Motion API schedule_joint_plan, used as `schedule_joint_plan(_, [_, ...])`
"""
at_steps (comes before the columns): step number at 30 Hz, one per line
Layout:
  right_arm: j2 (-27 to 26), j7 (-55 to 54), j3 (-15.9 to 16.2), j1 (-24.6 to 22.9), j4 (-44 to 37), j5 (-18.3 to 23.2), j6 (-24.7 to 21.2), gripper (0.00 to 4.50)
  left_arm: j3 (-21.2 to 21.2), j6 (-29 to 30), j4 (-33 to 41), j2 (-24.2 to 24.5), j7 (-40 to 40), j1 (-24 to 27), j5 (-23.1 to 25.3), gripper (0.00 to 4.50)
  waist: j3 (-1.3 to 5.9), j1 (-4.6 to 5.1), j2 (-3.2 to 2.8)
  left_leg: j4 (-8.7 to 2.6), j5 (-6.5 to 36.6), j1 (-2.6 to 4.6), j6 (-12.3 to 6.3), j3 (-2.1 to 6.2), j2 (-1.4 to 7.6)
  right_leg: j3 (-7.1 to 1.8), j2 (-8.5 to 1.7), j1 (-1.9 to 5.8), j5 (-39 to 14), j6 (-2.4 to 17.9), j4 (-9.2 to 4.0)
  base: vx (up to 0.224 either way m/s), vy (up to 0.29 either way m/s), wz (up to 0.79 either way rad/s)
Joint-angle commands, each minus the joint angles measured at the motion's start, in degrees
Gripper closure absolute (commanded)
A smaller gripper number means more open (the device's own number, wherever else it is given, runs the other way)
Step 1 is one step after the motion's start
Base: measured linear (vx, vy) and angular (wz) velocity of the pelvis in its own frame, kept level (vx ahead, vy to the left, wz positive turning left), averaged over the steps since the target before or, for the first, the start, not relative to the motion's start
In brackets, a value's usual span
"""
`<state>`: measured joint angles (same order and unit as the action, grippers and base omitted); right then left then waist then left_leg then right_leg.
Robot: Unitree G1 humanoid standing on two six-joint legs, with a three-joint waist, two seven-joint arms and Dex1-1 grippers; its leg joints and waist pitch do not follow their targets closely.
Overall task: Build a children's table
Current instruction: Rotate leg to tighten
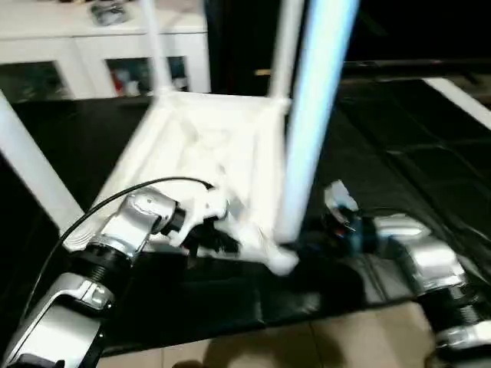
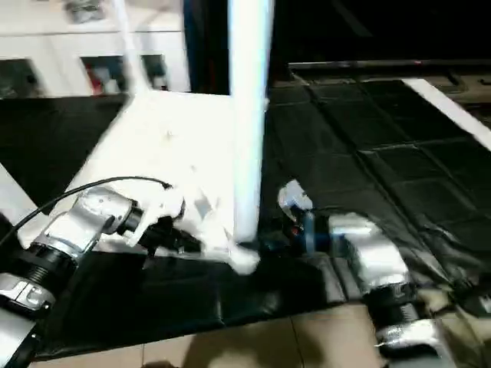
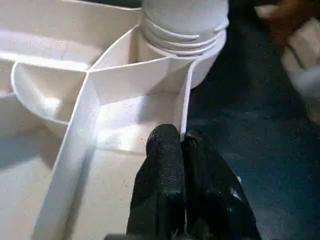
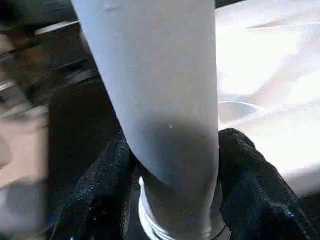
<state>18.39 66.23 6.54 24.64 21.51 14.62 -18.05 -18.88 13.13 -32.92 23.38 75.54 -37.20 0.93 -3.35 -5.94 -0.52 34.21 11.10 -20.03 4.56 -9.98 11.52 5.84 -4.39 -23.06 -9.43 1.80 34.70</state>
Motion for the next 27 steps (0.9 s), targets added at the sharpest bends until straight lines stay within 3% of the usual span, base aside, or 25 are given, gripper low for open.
schedule_joint_plan(1, [-3.33,-7.99,1.29,0.57,1.24,-2.10,-1.47,2.44,1.29,3.87,4.14,-3.92,-3.60,-0.15,-2.43,4.50,3.66,0.42,-0.10,-4.28,12.73,-0.26,0.06,0.86,1.31,-2.50,-4.37,3.52,-27.02,6.46,-5.61,0.000,0.000,0.00])
schedule_joint_plan(3, [-5.93,-14.31,0.04,1.83,3.36,-3.14,-1.69,2.46,2.25,6.36,5.09,-5.54,-6.68,0.13,-2.65,4.50,3.76,1.22,0.00,-4.06,12.26,-0.22,-0.22,0.82,1.09,-2.56,-4.40,3.40,-28.82,5.23,-6.09,0.000,0.000,0.00])
schedule_joint_plan(6, [-8.81,-21.44,-0.89,3.33,5.54,-4.96,-1.91,2.49,3.78,9.45,6.07,-8.14,-11.71,0.29,-2.68,4.50,3.75,2.68,-0.17,-3.95,12.37,-0.35,-0.38,0.96,0.90,-2.26,-4.09,3.24,-28.38,5.64,-6.17,0.000,0.000,0.00])
schedule_joint_plan(10, [-14.08,-31.91,-2.77,5.88,8.16,-6.08,-2.58,2.51,6.69,14.04,6.95,-12.95,-20.59,-0.24,-3.25,4.50,3.83,3.71,-0.10,-3.82,12.05,-0.26,-1.17,0.86,0.97,-2.31,-3.87,3.07,-25.98,6.84,-6.07,0.000,0.000,0.00])
schedule_joint_plan(18, [-15.79,-31.55,-1.47,5.57,7.21,-6.68,-0.98,2.51,7.06,15.47,8.67,-14.71,-24.07,0.01,-2.80,4.50,4.37,3.41,0.02,-3.75,6.56,-0.57,-3.79,0.61,1.24,-2.86,-3.92,3.63,-12.78,10.85,-4.55,0.000,0.000,0.00])
schedule_joint_plan(21, [-15.66,-31.90,-1.64,5.30,6.91,-6.91,-0.54,1.85,6.89,16.45,9.80,-14.47,-24.33,0.54,-2.64,4.50,4.18,3.47,-0.06,-3.76,7.32,-0.47,-3.94,0.53,1.25,-2.85,-3.97,3.57,-14.10,10.97,-4.78,0.000,0.000,0.00])
schedule_joint_plan(24, [-14.48,-29.96,-1.97,4.36,5.62,-6.21,-0.35,1.74,6.41,15.95,10.07,-13.39,-23.06,0.88,-2.49,4.50,4.11,3.37,-0.20,-3.84,8.42,-0.25,-3.53,0.54,1.38,-2.90,-4.04,3.41,-16.49,10.36,-5.09,0.000,0.000,0.00])
schedule_joint_plan(25, [-13.57,-28.57,-2.07,3.84,5.05,-6.00,-0.08,1.45,6.20,14.91,9.86,-12.72,-21.84,0.96,-2.49,4.50,4.13,3.25,-0.34,-3.87,8.47,-0.21,-3.48,0.54,1.42,-2.92,-3.98,3.41,-16.08,10.28,-5.04,0.000,0.000,0.00])
schedule_joint_plan(27, [-12.00,-26.08,-2.04,3.03,4.14,-5.64,0.43,1.39,5.87,13.38,9.48,-11.64,-19.89,1.06,-2.52,4.50,4.22,3.11,-0.22,-3.88,8.08,-0.28,-3.78,0.57,1.42,-2.96,-3.90,3.55,-14.35,10.34,-4.86,0.000,0.000,0.00])
